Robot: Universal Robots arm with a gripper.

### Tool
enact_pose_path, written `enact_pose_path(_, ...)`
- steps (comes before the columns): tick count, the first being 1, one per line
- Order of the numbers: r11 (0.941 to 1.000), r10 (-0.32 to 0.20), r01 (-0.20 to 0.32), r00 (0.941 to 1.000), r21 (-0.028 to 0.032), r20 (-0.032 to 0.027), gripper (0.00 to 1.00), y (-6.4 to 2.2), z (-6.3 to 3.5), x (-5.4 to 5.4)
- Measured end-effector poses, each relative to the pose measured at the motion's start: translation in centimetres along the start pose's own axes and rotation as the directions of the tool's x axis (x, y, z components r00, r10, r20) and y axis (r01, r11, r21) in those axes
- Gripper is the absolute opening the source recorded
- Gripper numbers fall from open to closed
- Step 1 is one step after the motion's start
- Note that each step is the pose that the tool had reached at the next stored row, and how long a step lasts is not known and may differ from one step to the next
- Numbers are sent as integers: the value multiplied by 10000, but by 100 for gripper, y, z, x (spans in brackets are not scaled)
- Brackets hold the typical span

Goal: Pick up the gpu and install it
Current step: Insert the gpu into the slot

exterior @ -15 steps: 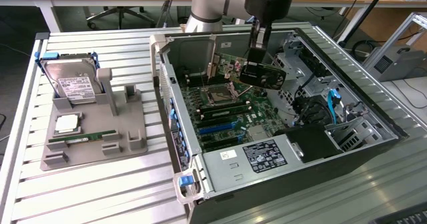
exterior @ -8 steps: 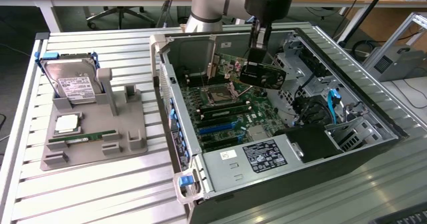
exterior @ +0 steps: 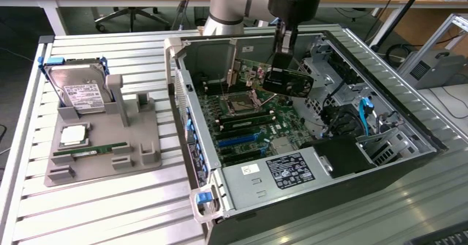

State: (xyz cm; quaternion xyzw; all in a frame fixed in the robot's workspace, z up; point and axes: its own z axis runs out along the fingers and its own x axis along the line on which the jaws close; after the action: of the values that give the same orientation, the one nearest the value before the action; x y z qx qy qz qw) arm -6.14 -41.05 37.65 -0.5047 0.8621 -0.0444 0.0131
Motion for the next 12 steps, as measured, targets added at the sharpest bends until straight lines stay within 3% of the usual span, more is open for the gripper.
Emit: enact_pose_path(12,9997,-264,264,9997,14,8,27,0,3,0)
